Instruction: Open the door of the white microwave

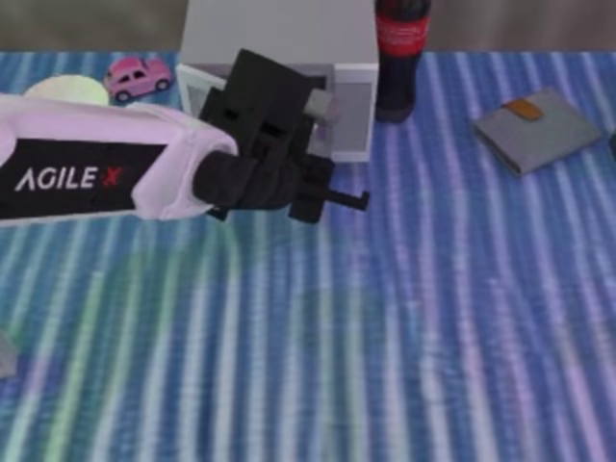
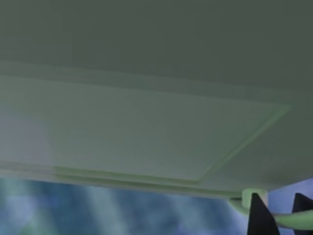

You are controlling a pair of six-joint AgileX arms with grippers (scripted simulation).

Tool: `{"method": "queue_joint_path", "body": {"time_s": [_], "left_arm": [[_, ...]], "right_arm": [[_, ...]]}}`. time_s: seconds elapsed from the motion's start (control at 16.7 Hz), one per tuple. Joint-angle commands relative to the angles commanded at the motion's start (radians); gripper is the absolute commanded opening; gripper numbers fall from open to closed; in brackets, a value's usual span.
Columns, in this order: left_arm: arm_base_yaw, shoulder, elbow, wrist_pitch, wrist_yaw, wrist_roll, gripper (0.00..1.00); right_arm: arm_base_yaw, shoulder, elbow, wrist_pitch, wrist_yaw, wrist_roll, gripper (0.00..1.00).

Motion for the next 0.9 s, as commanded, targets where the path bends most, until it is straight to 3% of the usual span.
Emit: {"method": "queue_joint_path", "body": {"time_s": [0.36,0.9], "left_arm": [[0.0,0.0,0.0,0.0,0.0,0.0,0.0],[0.019,-0.031,-0.044,0.016,0.049,0.058,0.0]], "right_arm": [[0.0,0.0,0.0,0.0,0.0,0.0,1.0],[0.0,0.0,0.0,0.0,0.0,0.0,1.0]]}}
